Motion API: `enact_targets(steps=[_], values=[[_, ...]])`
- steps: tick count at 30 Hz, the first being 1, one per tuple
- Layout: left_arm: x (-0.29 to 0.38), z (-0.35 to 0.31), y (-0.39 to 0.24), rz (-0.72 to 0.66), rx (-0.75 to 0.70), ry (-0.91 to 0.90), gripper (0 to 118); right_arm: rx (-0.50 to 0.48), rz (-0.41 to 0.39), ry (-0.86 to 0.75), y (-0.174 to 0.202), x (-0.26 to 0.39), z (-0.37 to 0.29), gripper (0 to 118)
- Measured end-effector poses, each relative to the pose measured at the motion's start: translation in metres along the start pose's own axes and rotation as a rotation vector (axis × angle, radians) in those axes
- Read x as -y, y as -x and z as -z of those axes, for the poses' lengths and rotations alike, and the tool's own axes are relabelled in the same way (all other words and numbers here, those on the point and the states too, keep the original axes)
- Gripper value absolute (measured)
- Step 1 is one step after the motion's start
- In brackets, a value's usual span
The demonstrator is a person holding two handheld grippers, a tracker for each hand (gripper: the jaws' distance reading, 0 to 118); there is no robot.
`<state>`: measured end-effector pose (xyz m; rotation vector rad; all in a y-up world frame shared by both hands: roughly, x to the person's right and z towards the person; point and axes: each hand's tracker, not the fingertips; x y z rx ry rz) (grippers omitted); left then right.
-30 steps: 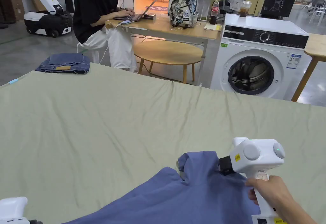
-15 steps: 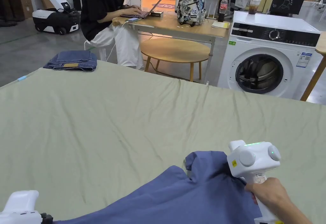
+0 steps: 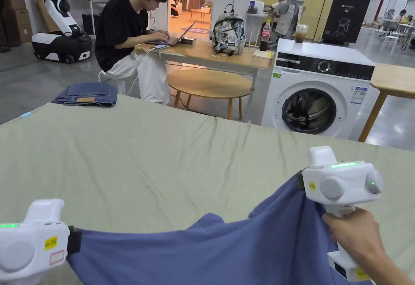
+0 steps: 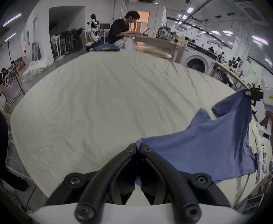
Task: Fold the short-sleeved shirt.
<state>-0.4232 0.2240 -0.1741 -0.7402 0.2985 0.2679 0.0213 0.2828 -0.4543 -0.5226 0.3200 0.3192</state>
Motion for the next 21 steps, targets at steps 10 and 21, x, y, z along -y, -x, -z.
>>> enact_targets(steps=[10, 21], values=[[-0.122, -0.038, -0.046, 0.092, 0.077, -0.206, 0, 0.17, 0.135, -0.224, -0.066, -0.045, -0.102, 2], [-0.265, -0.067, -0.106, 0.127, 0.103, -0.357, 0, 0.298, 0.265, -0.318, -0.144, -0.093, -0.167, 2]])
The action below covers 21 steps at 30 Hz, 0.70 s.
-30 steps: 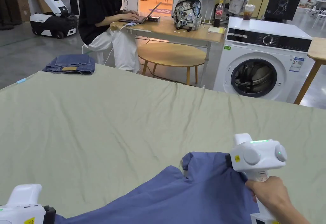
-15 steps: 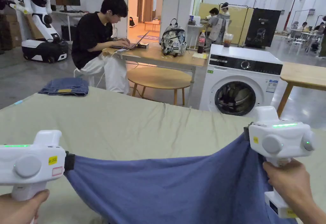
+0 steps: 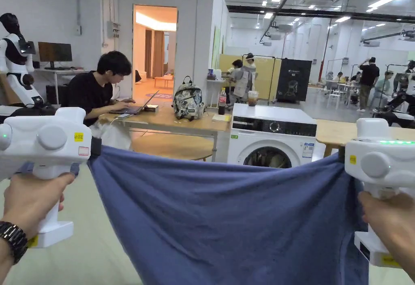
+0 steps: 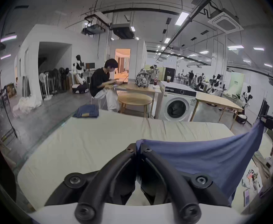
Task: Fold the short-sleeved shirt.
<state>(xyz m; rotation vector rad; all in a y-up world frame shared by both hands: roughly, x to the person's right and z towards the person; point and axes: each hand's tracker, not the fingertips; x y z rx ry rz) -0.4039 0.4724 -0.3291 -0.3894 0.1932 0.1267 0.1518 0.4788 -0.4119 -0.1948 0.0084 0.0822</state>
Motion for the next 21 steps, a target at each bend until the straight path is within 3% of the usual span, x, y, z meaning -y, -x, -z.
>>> enact_targets(steps=[9, 21], values=[[-0.08, 0.009, -0.032, 0.037, -0.013, -0.088, 0, 0.064, 0.028, -0.064, -0.024, -0.046, 0.021, 2], [-0.145, 0.03, -0.056, 0.052, -0.032, -0.156, 0, 0.1, 0.01, -0.133, -0.021, -0.107, 0.065, 2]])
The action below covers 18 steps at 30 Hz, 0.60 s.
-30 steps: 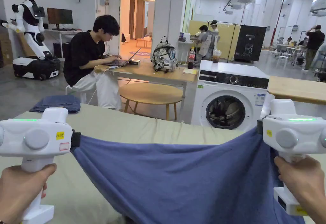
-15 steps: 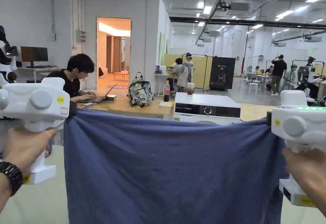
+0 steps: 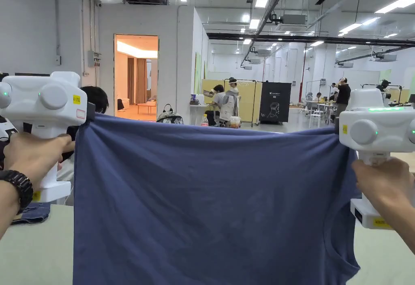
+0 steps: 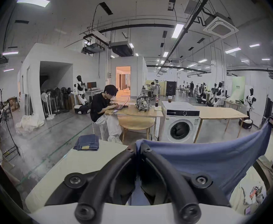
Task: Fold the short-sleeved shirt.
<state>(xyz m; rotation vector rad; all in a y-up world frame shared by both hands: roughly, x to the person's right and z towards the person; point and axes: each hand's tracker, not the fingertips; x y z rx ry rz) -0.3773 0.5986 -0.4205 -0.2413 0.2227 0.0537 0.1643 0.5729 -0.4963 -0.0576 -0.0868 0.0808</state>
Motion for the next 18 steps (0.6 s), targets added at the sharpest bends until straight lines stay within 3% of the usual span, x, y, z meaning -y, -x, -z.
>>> enact_targets(steps=[8, 18], values=[[0.005, 0.0, -0.002, 0.005, 0.014, -0.008, 0, 0.007, -0.022, -0.006, 0.001, 0.009, -0.004, 2], [0.106, -0.028, 0.02, -0.014, 0.039, 0.064, 0, -0.022, -0.069, 0.064, -0.001, 0.093, -0.078, 2]])
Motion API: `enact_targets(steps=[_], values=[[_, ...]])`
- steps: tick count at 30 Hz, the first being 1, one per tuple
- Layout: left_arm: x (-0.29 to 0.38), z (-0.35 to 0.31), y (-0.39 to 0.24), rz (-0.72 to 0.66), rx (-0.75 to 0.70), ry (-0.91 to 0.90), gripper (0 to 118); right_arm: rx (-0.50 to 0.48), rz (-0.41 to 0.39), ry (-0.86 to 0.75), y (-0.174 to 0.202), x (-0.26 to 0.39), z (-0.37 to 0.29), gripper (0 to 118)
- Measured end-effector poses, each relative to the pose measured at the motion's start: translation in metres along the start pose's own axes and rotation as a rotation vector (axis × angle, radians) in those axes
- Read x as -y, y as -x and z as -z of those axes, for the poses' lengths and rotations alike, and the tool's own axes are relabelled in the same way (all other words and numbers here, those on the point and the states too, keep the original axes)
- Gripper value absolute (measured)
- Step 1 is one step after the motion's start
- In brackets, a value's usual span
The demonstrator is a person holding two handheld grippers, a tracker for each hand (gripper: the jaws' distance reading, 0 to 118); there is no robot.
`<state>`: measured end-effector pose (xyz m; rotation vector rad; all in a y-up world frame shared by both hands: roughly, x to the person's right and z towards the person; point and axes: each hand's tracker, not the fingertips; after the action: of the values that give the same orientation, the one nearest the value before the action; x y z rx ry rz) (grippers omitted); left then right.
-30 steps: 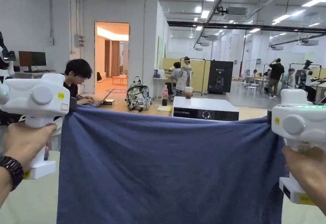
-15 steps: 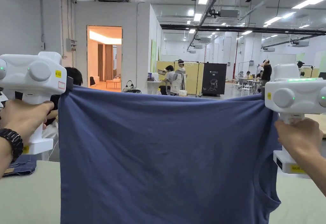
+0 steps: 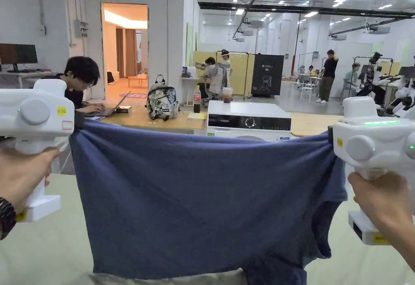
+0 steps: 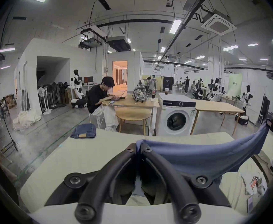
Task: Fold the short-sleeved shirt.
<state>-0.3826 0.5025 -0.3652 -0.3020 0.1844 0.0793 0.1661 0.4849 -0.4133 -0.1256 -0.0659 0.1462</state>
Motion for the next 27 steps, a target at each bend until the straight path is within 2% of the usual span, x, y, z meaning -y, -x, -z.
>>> enact_targets(steps=[10, 17, 21, 27], values=[[0.113, -0.077, 0.017, -0.005, 0.033, 0.037, 0, -0.034, -0.01, 0.069, -0.014, 0.084, -0.086, 2], [0.162, -0.119, 0.025, -0.011, 0.042, 0.058, 0, -0.058, -0.06, 0.118, -0.016, 0.126, -0.14, 2], [0.188, -0.135, 0.034, -0.039, 0.048, 0.082, 0, -0.077, -0.036, 0.145, -0.013, 0.145, -0.175, 2], [0.235, -0.171, 0.032, -0.062, 0.052, 0.149, 0, -0.112, -0.049, 0.191, -0.013, 0.182, -0.209, 2]])
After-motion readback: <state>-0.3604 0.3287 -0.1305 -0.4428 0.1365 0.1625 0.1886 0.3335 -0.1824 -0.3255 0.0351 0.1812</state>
